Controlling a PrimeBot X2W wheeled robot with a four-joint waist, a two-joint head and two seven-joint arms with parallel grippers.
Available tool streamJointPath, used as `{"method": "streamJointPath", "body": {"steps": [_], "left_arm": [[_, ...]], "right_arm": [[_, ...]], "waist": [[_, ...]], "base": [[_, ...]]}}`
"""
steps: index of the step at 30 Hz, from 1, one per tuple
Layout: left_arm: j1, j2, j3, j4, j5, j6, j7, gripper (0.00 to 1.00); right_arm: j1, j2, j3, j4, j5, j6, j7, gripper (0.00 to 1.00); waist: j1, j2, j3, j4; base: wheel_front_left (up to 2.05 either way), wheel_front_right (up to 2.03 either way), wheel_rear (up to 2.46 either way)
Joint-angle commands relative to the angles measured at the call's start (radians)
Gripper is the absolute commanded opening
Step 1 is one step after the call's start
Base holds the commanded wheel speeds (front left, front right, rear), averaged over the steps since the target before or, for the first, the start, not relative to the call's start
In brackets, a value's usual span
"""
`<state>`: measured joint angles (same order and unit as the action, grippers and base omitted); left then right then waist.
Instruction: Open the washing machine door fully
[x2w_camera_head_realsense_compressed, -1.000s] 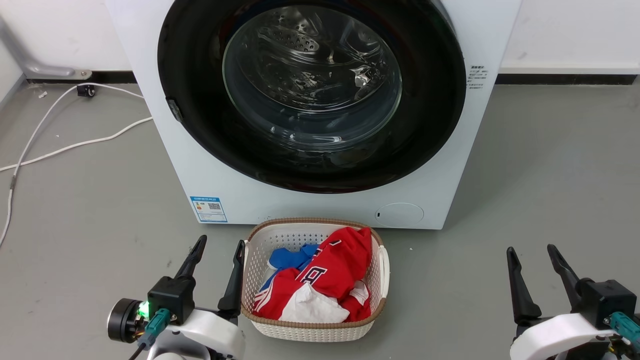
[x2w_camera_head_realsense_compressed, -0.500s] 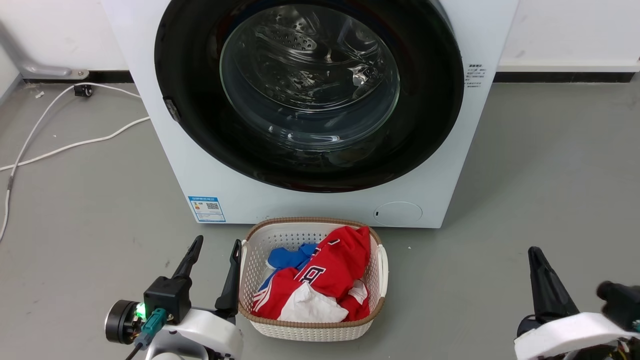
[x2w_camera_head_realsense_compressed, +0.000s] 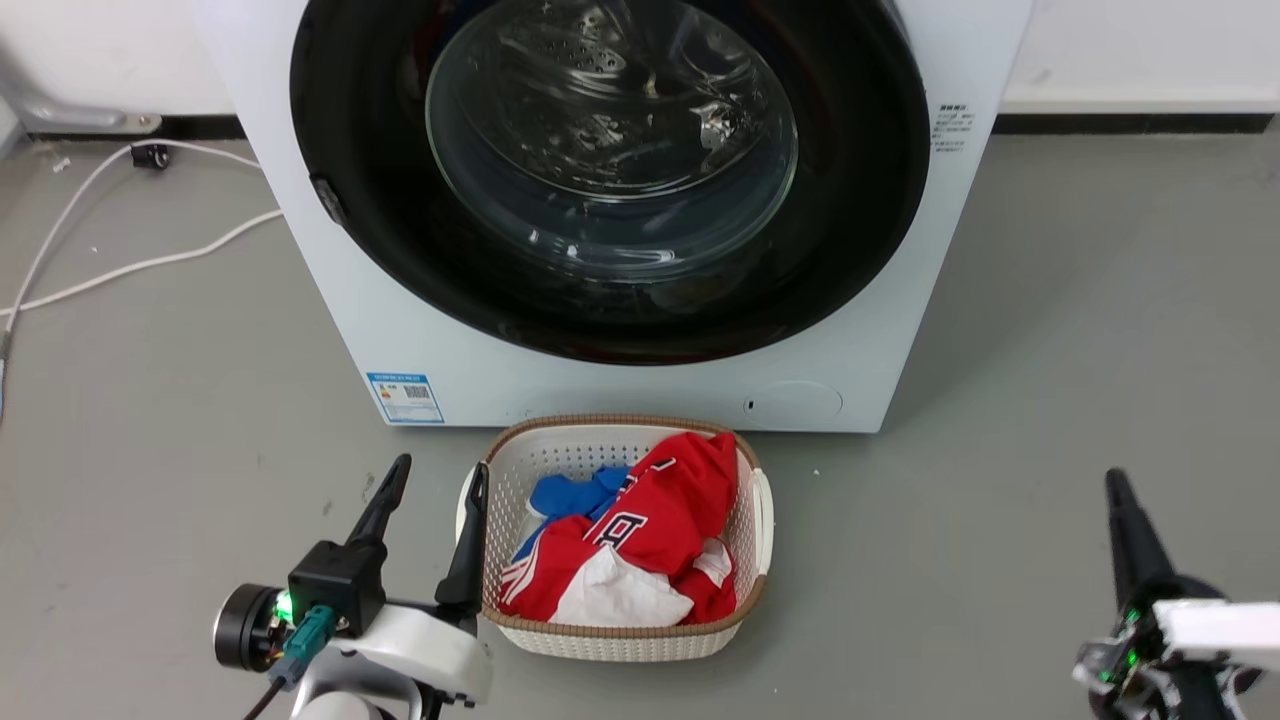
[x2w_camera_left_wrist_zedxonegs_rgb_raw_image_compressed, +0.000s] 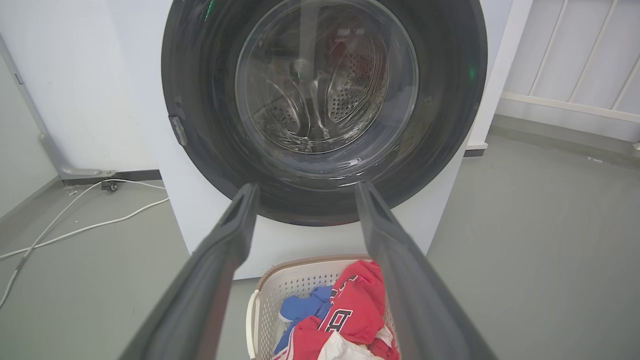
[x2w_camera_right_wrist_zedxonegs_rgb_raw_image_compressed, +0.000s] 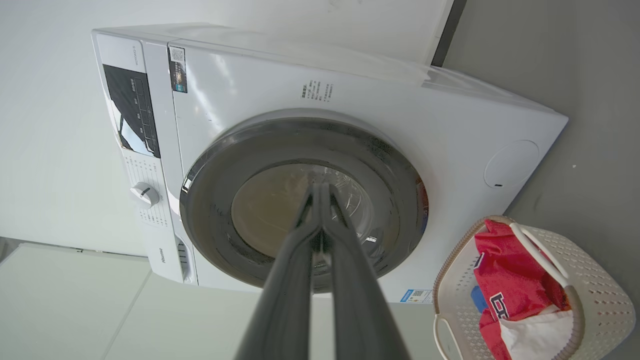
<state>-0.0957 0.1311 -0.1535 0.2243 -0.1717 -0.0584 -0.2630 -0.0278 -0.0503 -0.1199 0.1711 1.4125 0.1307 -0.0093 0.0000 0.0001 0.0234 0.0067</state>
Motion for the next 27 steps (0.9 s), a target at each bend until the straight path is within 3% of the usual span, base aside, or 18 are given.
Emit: {"method": "streamJointPath", "body": {"steps": [1, 12, 21, 27], "left_arm": [[-0.017, -0.002, 0.001, -0.006, 0.000, 0.002, -0.002, 1.00], [-0.099, -0.016, 0.013, -0.081, -0.007, -0.020, -0.002, 1.00], [-0.183, -0.035, -0.004, -0.146, 0.004, -0.036, -0.002, 1.00], [-0.218, -0.050, -0.018, -0.157, -0.005, -0.046, -0.002, 1.00]], "right_arm": [[-0.025, 0.000, -0.014, 0.008, 0.009, 0.000, 0.006, 0.00], [-0.369, -0.122, -0.127, 0.161, 0.108, 0.000, 0.109, 0.00], [-0.702, -0.264, -0.091, 0.402, 0.084, 0.000, 0.258, 0.00], [-0.942, -0.317, -0.028, 0.543, 0.015, 0.000, 0.364, 0.00]], "waist": [[0.0000, -0.0001, 0.015, 0.000], [0.0000, -0.0001, 0.178, 0.029], [0.0000, -0.0001, 0.297, 0.075], [0.0000, -0.0001, 0.354, 0.102]], "base": [[0.00, 0.00, 0.00], [0.00, 0.00, 0.00], [0.00, 0.00, 0.00], [0.00, 0.00, 0.00]]}}
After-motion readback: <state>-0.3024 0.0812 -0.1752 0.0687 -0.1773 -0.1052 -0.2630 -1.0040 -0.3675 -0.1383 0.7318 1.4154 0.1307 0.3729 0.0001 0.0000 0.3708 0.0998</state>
